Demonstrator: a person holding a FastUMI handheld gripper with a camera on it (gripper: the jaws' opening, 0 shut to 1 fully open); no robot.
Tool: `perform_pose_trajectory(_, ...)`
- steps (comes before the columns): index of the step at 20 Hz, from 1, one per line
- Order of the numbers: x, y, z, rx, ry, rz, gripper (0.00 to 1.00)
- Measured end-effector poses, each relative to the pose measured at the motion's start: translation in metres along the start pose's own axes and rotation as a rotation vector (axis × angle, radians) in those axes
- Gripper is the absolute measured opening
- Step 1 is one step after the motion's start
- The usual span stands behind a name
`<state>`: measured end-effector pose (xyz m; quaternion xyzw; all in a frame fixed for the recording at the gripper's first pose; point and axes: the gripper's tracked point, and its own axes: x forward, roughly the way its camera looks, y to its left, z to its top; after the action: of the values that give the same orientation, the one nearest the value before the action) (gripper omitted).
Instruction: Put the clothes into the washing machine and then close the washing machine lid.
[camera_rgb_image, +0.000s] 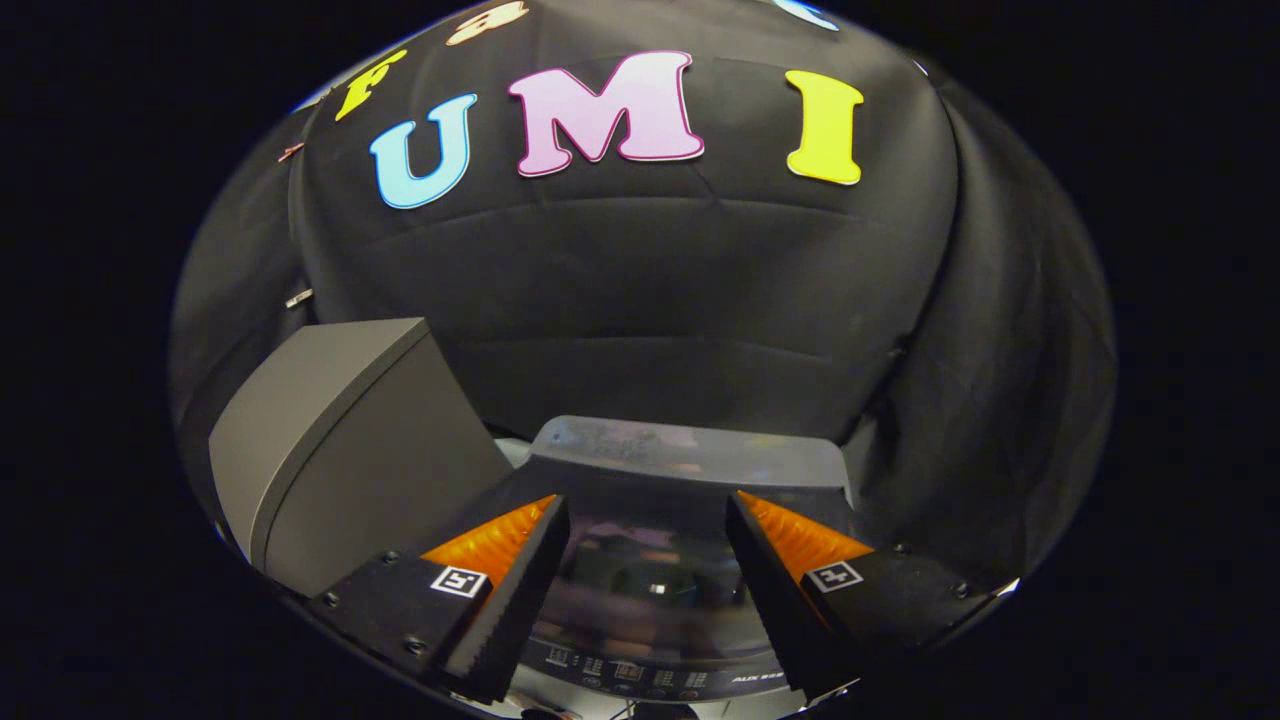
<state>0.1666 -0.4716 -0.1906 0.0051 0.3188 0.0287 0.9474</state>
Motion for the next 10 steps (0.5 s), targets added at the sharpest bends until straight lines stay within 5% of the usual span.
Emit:
perform_pose_trajectory(4, -0.024, 0.017, 0.037, 0.03, -0.127, 0.012, 0.99)
perform_pose_trajectory(10, -0.124, 0.041, 0.154, 0.003, -0.564, -0.052, 0.99)
